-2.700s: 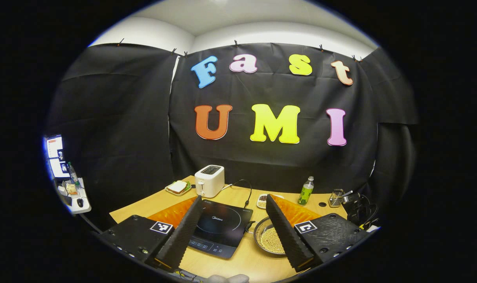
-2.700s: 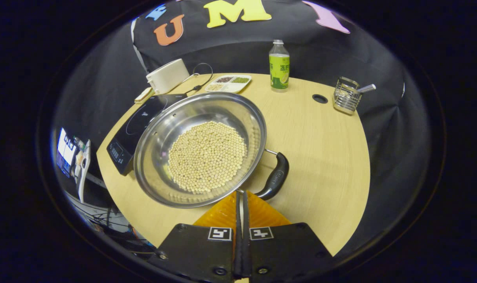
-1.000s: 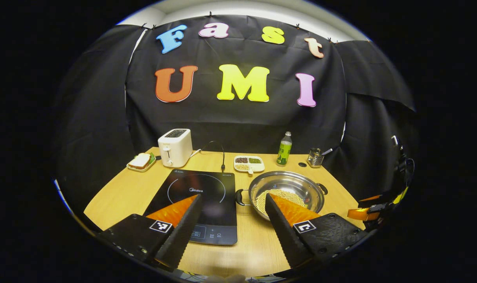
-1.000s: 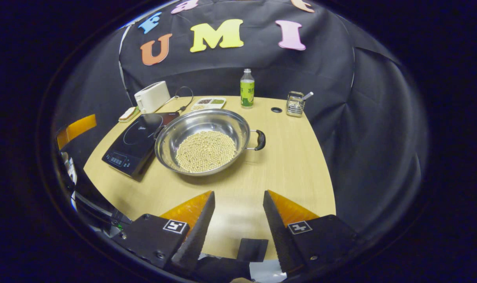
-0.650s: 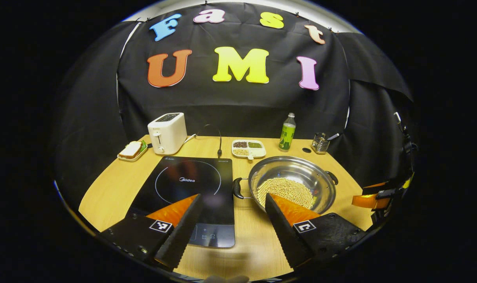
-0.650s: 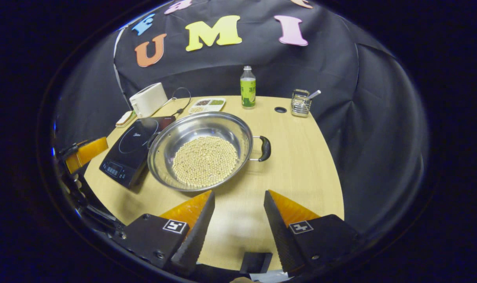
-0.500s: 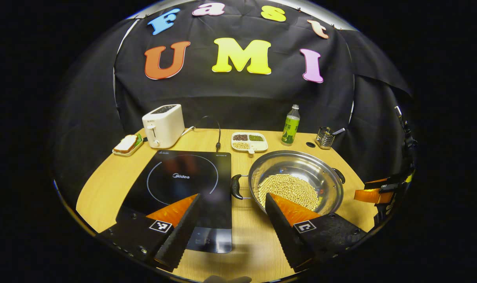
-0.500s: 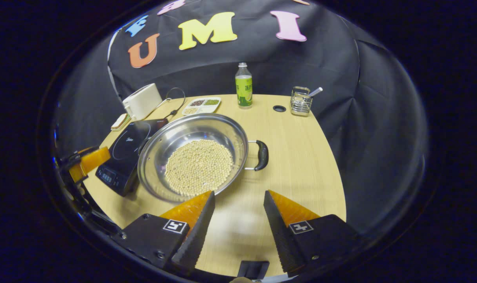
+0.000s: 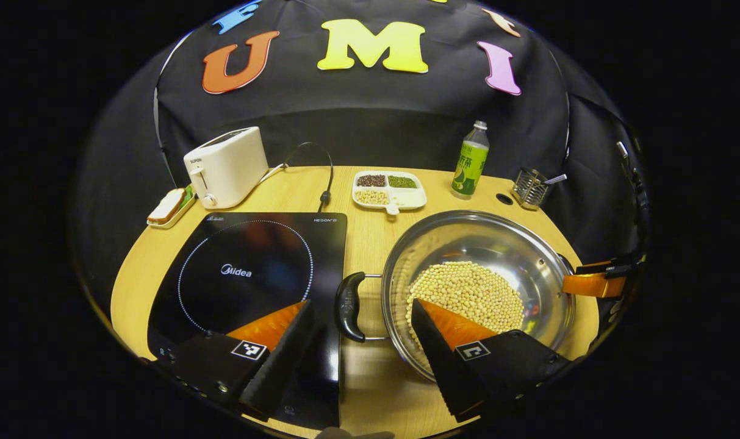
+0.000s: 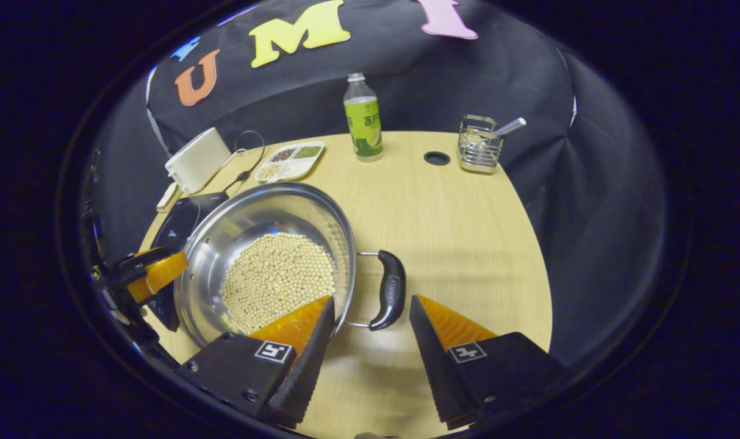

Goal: First push the handle of the pot to place it horizontally, then grasp the pot with both hands and set it on the induction cooktop.

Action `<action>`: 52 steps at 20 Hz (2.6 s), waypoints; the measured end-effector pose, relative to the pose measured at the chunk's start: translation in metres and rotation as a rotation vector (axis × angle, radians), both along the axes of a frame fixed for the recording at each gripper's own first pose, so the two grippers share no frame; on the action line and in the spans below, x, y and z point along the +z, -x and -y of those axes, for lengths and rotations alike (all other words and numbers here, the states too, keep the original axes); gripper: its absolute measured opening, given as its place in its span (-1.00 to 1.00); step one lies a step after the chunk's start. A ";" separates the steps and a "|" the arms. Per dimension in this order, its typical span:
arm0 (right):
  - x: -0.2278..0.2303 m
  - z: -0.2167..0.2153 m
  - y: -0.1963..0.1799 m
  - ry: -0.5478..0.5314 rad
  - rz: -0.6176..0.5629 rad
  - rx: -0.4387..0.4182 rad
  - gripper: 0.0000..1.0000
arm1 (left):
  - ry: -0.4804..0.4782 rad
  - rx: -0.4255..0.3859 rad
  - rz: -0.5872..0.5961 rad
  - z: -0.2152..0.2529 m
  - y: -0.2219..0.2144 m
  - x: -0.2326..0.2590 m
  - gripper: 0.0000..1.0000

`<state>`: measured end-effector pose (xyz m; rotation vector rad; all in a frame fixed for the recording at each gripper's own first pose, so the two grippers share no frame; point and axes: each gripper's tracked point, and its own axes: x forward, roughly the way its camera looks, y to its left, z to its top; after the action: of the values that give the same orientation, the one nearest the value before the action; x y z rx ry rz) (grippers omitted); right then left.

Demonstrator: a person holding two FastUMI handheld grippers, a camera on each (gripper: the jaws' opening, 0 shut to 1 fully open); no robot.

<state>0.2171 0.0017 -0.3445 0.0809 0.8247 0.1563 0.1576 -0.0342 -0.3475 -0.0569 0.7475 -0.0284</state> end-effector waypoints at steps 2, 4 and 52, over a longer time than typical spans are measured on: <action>-0.008 -0.006 -0.008 -0.006 -0.026 0.025 0.58 | 0.023 0.015 -0.027 0.004 -0.008 -0.007 0.92; -0.014 -0.006 -0.012 0.011 -0.049 0.034 0.53 | 0.031 0.027 -0.046 0.008 -0.011 -0.010 0.91; 0.053 -0.228 0.000 -0.018 0.014 0.046 0.02 | -0.116 0.097 -0.079 -0.221 0.009 0.038 0.15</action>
<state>0.2168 0.2293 -0.2911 0.0780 0.8117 0.2076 0.1485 0.1866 -0.3094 0.0169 0.8235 0.1102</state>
